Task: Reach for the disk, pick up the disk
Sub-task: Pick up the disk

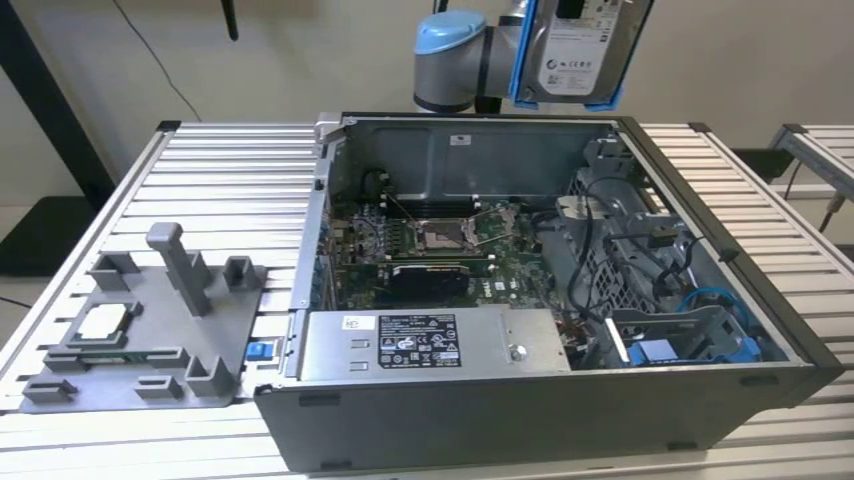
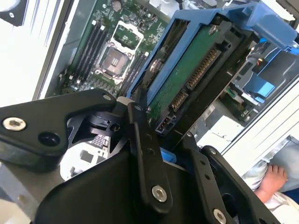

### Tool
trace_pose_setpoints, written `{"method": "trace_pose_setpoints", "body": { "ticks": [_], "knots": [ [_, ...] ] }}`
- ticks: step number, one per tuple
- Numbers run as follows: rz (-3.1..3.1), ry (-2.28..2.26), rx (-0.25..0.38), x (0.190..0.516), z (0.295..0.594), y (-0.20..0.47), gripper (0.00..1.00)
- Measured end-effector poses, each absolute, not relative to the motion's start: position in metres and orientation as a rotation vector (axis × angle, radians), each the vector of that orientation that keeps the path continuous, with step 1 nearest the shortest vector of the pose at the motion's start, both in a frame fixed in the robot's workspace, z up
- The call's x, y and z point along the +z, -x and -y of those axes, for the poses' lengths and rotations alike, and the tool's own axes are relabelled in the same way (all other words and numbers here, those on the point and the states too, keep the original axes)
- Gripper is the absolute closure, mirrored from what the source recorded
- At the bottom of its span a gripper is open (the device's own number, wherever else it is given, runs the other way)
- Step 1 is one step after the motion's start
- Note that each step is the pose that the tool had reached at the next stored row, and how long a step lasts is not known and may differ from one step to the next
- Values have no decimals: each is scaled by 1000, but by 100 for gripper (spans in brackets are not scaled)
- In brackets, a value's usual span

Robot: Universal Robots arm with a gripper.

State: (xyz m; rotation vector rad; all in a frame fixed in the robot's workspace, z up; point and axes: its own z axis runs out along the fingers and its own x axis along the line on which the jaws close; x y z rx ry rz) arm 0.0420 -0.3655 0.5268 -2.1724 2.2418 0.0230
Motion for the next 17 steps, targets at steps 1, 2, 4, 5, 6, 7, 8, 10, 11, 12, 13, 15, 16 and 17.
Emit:
{"method": "trace_pose_setpoints", "body": {
  "ticks": [1, 2, 4, 5, 6, 7, 8, 10, 11, 12, 13, 15, 16, 17],
  "knots": [
    [-2242, 2172, 23, 527, 366, -42, 100],
    [-2242, 2172, 23, 527, 366, -42, 100],
    [-2242, 2172, 23, 527, 366, -42, 100],
    [-2242, 2172, 23, 527, 366, -42, 100],
    [-2242, 2172, 23, 527, 366, -42, 100],
    [-2242, 2172, 23, 527, 366, -42, 100],
    [-2242, 2172, 23, 527, 366, -42, 100],
    [-2242, 2172, 23, 527, 366, -42, 100],
    [-2242, 2172, 23, 527, 367, -42, 100],
    [-2242, 2172, 23, 527, 367, -42, 100],
    [-2242, 2172, 23, 527, 368, -42, 100],
    [-2242, 2172, 23, 527, 370, -42, 100],
    [-2242, 2172, 23, 527, 371, -42, 100],
    [-2242, 2172, 23, 527, 373, -42, 100]
  ]
}}
